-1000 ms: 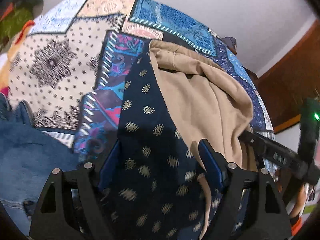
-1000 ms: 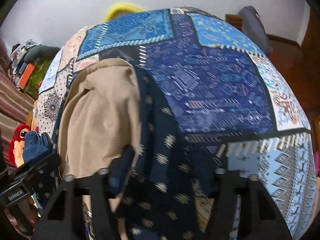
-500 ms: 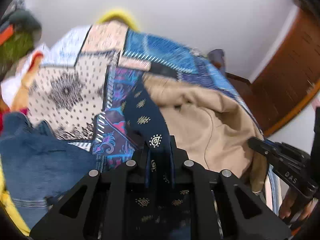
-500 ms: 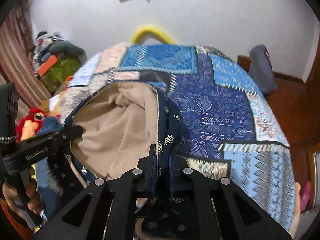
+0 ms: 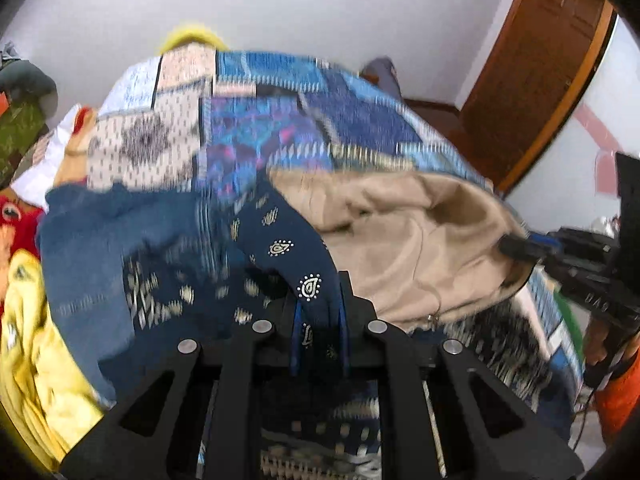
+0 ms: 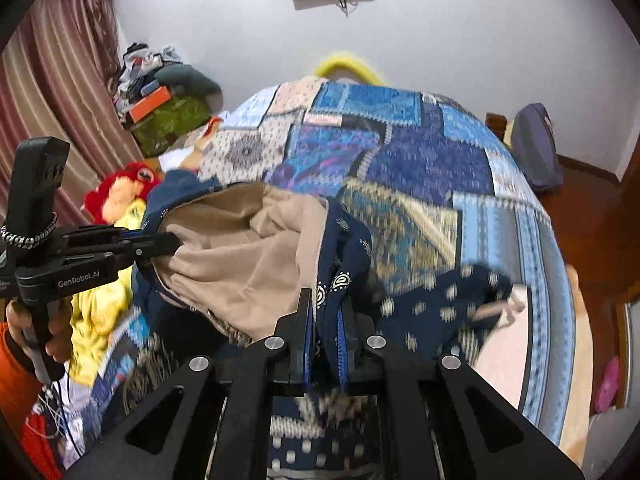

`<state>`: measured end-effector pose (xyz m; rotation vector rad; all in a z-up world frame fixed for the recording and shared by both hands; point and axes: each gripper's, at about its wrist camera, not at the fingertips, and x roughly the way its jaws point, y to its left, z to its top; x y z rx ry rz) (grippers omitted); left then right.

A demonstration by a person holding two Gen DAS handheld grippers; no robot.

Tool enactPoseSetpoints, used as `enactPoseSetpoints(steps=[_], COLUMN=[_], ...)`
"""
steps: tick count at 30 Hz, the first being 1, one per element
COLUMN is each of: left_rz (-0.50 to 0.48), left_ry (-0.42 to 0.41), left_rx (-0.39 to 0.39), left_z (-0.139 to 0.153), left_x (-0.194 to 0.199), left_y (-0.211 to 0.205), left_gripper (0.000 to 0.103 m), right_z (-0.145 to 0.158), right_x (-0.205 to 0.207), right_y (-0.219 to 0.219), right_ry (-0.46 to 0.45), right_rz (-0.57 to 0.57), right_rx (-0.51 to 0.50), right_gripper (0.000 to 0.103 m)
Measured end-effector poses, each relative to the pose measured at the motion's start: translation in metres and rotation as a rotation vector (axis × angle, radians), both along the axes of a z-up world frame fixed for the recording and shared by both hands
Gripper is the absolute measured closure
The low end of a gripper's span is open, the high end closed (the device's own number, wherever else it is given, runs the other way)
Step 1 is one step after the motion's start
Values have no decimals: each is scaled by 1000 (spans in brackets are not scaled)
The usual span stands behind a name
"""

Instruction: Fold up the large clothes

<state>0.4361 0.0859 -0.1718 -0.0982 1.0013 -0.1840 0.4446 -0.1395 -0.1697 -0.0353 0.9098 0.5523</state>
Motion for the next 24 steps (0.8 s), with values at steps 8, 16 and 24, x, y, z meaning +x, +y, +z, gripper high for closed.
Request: enactPoseSetpoints(steps=[8,16,24], left_rz=[-6,6,3], left_ry=[89,67,81], left_rx=[83,125,127], left_z=[-65,-81,-80], left_x=[-32,-36,-36], left_y=[-11,-19,-21], left_gripper=[88,85,79], right_z=[-52,-77,-64], right_x=[-26,-22,-30], right_y=[-12,-35,-54], right_ry=[-27,40,-28], right_rz=[-50,-82,-179], right_rx=[-279,-296,-321], right_gripper=[95,77,7])
